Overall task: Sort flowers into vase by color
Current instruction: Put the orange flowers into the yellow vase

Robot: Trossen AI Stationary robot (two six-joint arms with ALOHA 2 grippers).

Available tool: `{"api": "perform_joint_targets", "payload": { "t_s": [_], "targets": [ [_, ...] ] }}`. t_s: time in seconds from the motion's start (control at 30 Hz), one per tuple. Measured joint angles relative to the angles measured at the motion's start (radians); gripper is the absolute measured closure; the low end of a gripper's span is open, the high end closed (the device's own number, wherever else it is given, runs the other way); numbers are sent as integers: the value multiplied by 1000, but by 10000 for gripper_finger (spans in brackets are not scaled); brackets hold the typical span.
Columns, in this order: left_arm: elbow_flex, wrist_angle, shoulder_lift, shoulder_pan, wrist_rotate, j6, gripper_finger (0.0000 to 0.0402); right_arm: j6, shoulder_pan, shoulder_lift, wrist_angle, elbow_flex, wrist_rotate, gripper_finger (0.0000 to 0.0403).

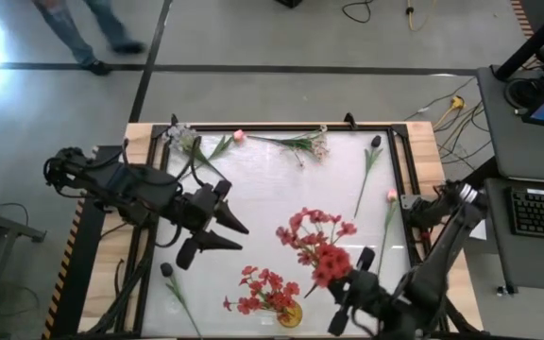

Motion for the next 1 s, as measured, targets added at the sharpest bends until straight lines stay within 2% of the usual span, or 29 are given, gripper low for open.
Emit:
{"api": "perform_joint_targets", "payload": {
  "t_s": [0.13,0.37,0.73,1.0],
  "targets": [
    [0,-27,10,-3,-1,-35,245,59,0,49,9,5,11,390],
    [0,-20,31,-24,-61,-55,245,163,0,130,21,6,18,390],
    [0,35,56,-25,-78,-50,245,218,-5,174,27,6,37,390],
    [0,63,56,-25,-77,-34,245,217,-10,191,26,6,4,390]
  ]
}}
